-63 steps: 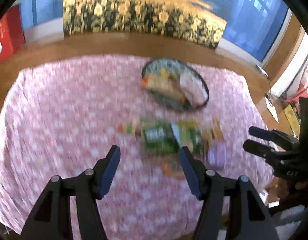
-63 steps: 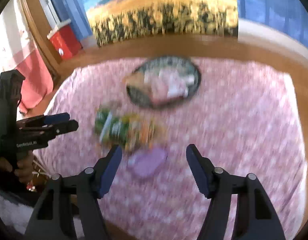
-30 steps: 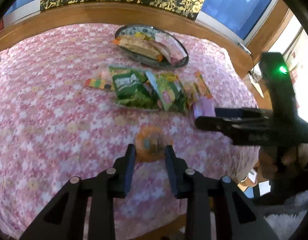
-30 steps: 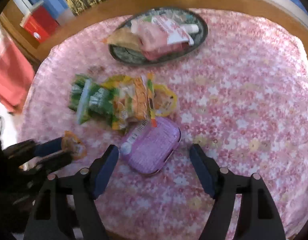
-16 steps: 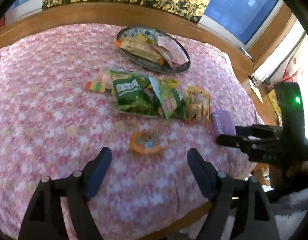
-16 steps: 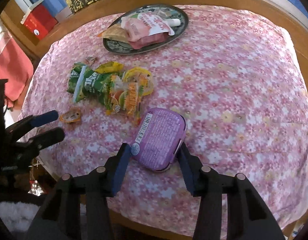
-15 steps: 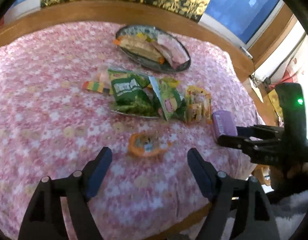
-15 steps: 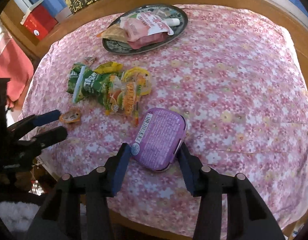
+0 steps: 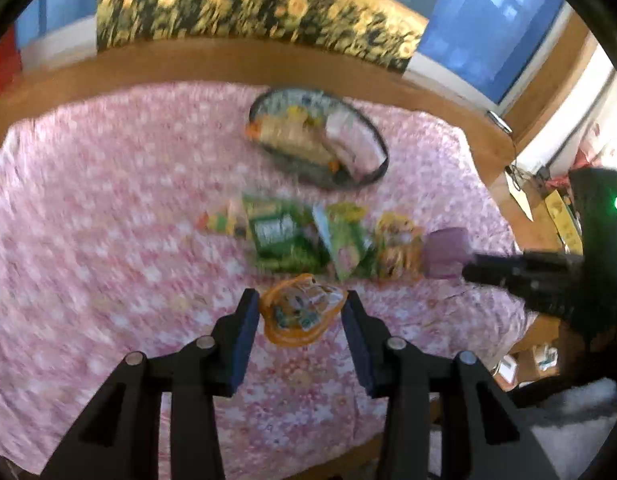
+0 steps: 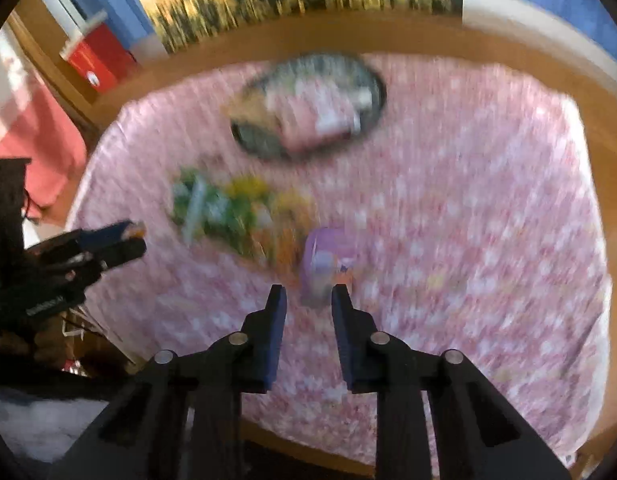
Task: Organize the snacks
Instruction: 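Grasp the orange round snack with the left tool while the right tool reaches the purple tin, then grasp the purple mint tin with the right tool while the left tool carries the orange snack to the plate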
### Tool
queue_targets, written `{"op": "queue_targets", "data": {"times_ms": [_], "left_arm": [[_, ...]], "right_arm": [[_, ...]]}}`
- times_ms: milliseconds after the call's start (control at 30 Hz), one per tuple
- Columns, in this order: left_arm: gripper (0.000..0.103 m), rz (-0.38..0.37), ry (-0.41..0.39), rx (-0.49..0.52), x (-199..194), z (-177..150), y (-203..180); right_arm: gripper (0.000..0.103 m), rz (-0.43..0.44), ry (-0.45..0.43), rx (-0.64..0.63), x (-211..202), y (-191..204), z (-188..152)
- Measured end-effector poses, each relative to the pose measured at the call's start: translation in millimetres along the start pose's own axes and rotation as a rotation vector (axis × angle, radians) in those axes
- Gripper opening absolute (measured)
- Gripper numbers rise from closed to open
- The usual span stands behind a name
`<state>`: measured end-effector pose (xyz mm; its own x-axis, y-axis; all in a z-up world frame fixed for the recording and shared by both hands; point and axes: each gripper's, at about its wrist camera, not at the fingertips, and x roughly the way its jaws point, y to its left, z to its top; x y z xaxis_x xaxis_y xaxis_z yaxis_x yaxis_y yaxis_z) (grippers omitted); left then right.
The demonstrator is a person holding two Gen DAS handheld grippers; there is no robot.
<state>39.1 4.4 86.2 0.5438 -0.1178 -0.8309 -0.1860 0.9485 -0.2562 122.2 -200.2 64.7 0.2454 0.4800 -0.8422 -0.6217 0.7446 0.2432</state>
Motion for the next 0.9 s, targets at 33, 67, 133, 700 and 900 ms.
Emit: {"op": "queue_targets", "data": {"times_ms": [33, 67, 133, 700, 900], "left_arm": [[0.044, 0.011, -0.020, 0.021, -6, 8, -3], [0.044, 0.019, -0.043, 0.034, -11, 15, -4], [0.045, 0.033, -0.092, 0.040, -19, 30, -4], [0.045, 0.009, -0.104, 0.085, -7, 68, -8], [0.045, -0.006, -0.092, 0.089, -5, 66, -6]], "right_arm": [[0.026, 0.015, -0.036, -0.016, -5, 0, 7], [0.023, 0.024, -0.063, -0.029, -6, 0, 11], [0.014, 0.004, -0.065, -0.044, 3, -1, 19], [0.066, 0.214, 0.124, -0.251, 39, -6, 9], [0.063, 0.119, 0.163, -0.247, 67, -1, 11]]}}
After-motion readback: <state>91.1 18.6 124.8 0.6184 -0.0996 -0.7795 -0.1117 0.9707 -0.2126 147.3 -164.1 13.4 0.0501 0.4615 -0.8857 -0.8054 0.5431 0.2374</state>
